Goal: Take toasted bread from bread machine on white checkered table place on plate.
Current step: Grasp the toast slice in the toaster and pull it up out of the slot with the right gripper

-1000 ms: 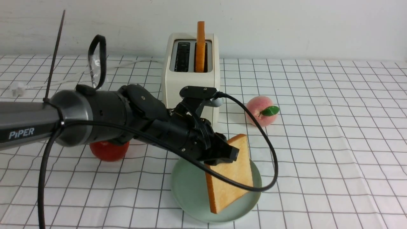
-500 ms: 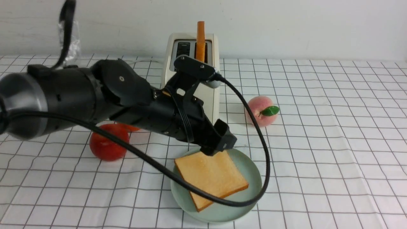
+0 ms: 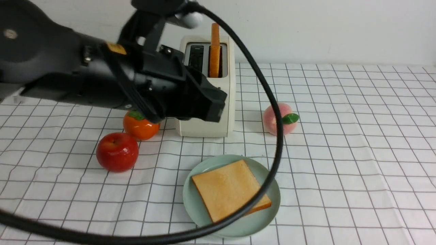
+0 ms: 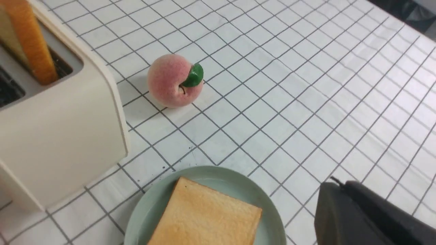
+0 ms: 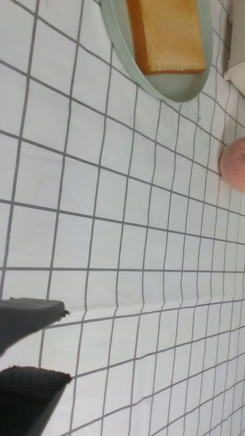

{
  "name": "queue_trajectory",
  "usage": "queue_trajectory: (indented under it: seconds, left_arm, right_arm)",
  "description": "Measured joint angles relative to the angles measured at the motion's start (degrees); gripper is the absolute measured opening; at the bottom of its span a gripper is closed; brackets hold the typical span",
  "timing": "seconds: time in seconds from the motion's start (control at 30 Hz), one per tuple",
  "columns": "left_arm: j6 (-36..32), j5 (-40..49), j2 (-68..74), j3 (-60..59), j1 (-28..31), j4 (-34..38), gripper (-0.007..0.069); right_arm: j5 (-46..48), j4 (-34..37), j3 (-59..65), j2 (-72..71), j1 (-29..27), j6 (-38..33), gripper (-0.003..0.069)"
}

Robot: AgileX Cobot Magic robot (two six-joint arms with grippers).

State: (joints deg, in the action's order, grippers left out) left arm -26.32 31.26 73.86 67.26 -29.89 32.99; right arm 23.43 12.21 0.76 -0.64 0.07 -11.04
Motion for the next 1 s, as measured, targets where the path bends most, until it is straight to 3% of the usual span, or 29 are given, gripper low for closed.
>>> queue_trajectory:
  seconds: [0.23,0.37,0.53,0.7,0.8,1.0]
  left_arm:
    - [26.32,-4.56,-10.17,-7.35,0.0,-20.1,-0.0013]
    - [33.92,-13.27,-15.3,-15.22,0.0,-28.37,-0.0013]
    - [37.79,-22.42,-21.91,-23.68,0.0,-32.56,-0.0013]
    - [38.28,-21.72,-26.23,-27.31,0.0,-32.99,-0.0013]
    - [38.33,-20.24,-28.29,-28.14,0.0,-32.99,-0.0013]
    - [38.33,-19.91,-28.6,-28.32,0.0,-33.3,-0.0013]
  right_arm:
    - [0.0,0.0,0.0,0.0,0.0,0.0,0.0239]
    - [-0.05,-1.0,0.0,0.0,0.0,-0.63,0.0239]
    - [-1.99,-4.23,0.24,0.0,0.0,0.03,0.0239]
    - [-5.49,9.33,0.76,0.0,0.0,12.1,0.0239]
    - [-8.87,22.59,0.76,0.0,0.0,22.04,0.0239]
    - [-16.63,34.59,0.56,0.0,0.0,24.73,0.0239]
